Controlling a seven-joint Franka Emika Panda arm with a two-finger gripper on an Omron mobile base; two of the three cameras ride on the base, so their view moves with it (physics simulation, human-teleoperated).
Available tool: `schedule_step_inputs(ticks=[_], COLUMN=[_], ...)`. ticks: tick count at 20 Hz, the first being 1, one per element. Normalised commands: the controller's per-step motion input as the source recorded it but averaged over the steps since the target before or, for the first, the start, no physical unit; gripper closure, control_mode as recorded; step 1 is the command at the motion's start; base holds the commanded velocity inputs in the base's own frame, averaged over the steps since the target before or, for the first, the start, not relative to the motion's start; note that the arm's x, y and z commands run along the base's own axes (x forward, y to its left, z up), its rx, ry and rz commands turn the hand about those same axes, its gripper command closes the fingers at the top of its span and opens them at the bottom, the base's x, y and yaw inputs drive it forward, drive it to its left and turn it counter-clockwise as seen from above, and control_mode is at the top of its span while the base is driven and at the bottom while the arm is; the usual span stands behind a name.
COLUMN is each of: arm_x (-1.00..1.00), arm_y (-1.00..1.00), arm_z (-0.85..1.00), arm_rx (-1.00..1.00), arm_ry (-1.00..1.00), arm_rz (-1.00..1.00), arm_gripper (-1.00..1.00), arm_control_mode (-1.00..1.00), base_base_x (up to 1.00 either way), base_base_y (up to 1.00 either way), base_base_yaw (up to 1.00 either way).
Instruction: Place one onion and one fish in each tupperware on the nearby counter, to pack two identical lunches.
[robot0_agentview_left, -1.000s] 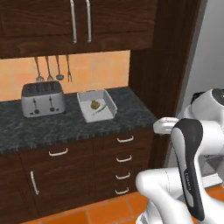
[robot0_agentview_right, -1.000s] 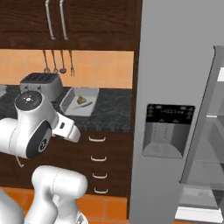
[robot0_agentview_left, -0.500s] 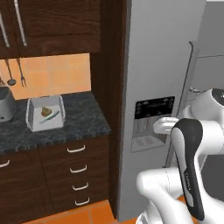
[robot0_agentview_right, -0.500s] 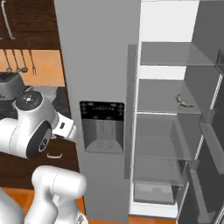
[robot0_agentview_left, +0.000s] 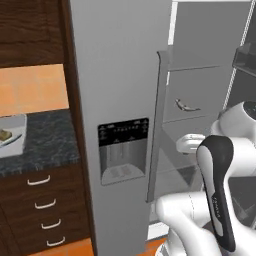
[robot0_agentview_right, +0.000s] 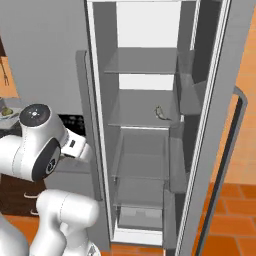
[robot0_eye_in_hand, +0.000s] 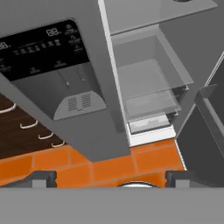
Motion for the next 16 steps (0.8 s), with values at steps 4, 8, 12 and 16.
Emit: schedule_step_inputs(ticks=[4,8,12,16], arm_x=[0.0,0.0,0.0,0.0], arm_y=[0.0,0.0,0.0,0.0], arm_z=[0.0,0.0,0.0,0.0], arm_rx=[0.0,0.0,0.0,0.0], arm_ry=[0.0,0.0,0.0,0.0], arm_rz=[0.0,0.0,0.0,0.0], arm_gripper=[-1.0,-1.0,-1.0,-1.0], arm_control_mode=[1.0,1.0,1.0,1.0], base_base_x=[0.36,0.46,0.53,0.53], base_base_y=[-0.42,-0.44,-0.53,-0.18], base_base_yaw=[0.0,0.0,0.0,0.0])
